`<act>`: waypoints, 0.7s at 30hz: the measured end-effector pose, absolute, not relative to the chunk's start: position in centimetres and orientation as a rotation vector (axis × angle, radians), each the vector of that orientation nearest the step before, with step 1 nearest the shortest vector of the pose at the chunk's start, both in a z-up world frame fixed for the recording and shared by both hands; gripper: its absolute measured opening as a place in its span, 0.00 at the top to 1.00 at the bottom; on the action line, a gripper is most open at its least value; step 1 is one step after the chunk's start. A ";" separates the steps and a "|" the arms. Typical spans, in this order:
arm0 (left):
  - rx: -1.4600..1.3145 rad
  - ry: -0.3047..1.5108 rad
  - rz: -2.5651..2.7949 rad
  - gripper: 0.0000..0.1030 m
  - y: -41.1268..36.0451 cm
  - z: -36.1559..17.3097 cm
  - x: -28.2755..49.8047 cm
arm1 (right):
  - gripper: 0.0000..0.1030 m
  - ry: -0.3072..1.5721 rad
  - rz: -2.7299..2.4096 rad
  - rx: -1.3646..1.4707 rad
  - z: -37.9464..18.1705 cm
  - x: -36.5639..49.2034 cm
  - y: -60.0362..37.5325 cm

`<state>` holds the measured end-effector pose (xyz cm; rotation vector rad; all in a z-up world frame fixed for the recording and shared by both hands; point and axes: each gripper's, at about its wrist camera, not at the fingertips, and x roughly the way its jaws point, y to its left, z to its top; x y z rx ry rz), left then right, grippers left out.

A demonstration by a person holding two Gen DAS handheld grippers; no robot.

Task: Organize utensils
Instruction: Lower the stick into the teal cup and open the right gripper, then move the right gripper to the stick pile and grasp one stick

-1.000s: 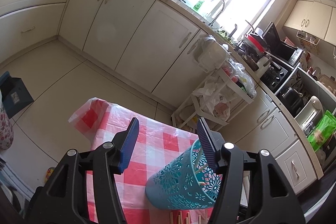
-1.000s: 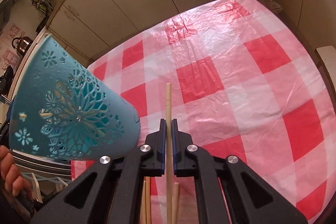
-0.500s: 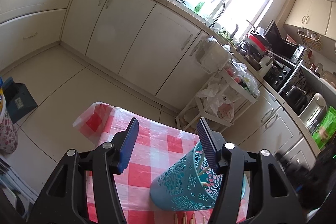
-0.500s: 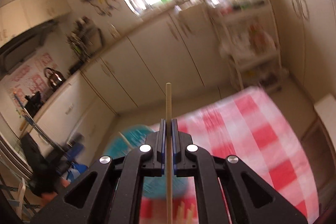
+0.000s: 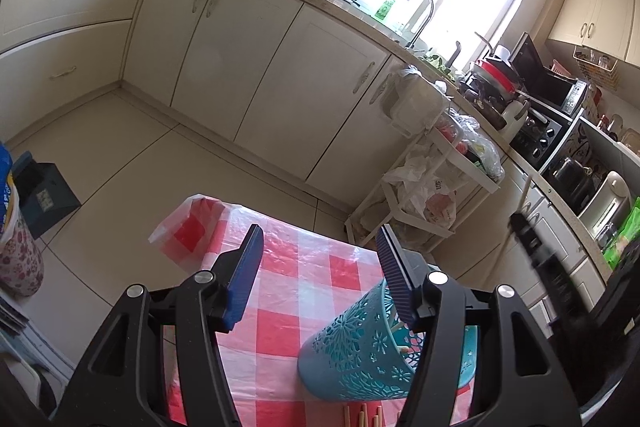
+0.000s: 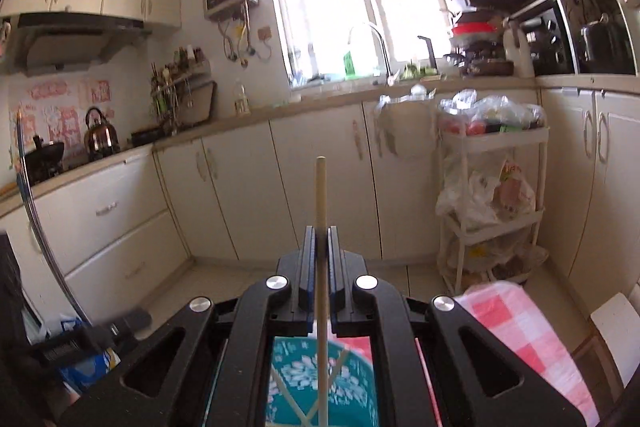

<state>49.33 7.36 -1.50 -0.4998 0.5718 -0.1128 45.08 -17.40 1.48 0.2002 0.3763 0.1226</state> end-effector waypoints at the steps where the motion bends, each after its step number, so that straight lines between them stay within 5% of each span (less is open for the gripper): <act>1: -0.498 0.573 -0.112 0.46 7.4 -1.5 49.3 | 0.88 0.399 0.126 0.198 0.7 45.0 -17.4; 3: -0.496 0.575 -0.112 0.46 7.4 -1.5 49.3 | 0.78 0.431 0.137 0.203 -0.4 44.3 -17.5; 13: -0.468 0.594 -0.099 0.46 7.0 -1.9 49.5 | 0.74 0.466 0.120 0.266 -0.4 38.8 -21.4; 21: -0.383 0.573 -0.065 0.45 6.3 -1.4 48.2 | 0.73 0.873 0.057 0.246 -10.4 32.8 -23.7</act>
